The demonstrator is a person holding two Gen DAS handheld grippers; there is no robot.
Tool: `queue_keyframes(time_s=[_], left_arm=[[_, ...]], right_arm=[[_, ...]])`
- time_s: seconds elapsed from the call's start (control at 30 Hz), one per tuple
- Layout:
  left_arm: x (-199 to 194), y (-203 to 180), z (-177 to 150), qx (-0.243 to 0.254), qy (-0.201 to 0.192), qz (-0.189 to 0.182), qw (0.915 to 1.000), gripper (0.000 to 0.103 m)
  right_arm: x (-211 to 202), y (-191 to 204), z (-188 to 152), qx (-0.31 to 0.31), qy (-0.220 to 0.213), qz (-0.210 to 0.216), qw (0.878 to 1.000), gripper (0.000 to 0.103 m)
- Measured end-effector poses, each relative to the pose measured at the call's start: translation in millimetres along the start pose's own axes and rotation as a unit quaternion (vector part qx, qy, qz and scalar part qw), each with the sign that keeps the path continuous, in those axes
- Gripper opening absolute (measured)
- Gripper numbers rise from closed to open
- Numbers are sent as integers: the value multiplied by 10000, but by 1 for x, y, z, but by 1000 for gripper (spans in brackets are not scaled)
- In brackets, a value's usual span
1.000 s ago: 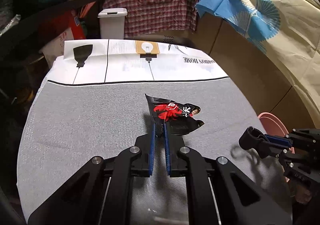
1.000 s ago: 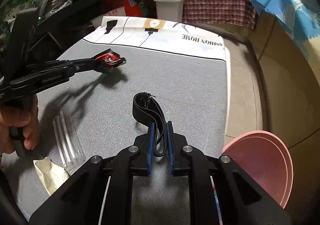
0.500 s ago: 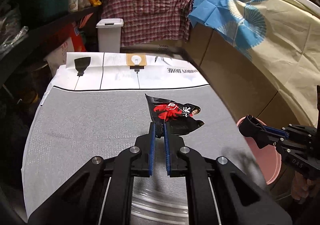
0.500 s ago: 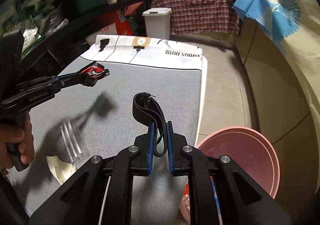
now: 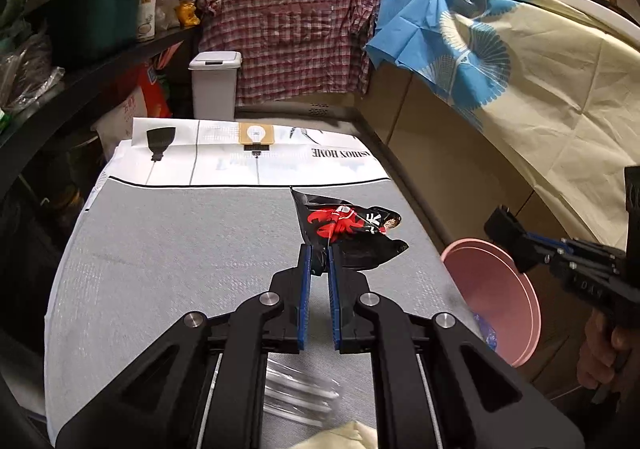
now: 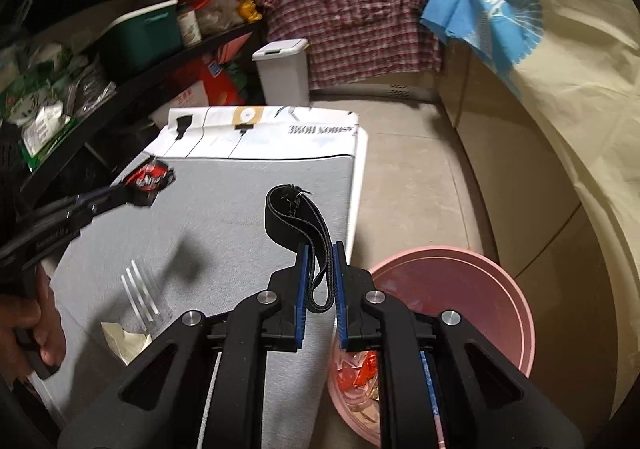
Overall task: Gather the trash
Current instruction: 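Carry the wrapper and black band toward the pink bucket with both grippers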
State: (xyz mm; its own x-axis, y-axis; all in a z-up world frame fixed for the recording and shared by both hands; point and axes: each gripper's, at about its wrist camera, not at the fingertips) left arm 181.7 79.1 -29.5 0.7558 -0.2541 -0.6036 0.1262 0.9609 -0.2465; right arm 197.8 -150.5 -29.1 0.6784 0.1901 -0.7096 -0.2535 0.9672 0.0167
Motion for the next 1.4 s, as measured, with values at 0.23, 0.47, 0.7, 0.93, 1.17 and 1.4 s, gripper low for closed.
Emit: queue_keyframes(time_s=[0.23,0.47,0.7,0.93,1.17,1.4], left_arm=[[-7,-21,-7,65,-32,-108,9999,9],[-11,-42,-6,148,-75,-246,9996,8],[-9,-57,-4,204,-100,-359,9991,8],[-2,-72,-4,271,-73,-455,9986,8],[8,-90,-6,374,-9,-591,9976,8],[18,-107,-9,450,71,-733,9963,8]], right_arm=[[-21,-25,1,299,-192,-143,9993,12],[-44,-45,-1,475,-349,-232,9980,12],[-61,-66,-9,451,-464,-485,9967,12],[-61,-83,-15,640,-419,-630,9951,12],[-59,-94,-18,760,-366,-731,9937,12],[-54,-104,-20,875,-295,-821,9923,12]])
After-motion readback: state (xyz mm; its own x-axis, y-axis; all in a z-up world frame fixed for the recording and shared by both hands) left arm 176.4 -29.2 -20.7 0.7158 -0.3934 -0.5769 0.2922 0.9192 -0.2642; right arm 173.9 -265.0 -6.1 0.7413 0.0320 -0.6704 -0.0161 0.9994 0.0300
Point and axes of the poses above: each gripper's, at about its wrist camera, not at the fingertips, and x roughly the way its jaws point, y to its left, z to its top, and after that the axes turned 5 degrees about -z, right-handed
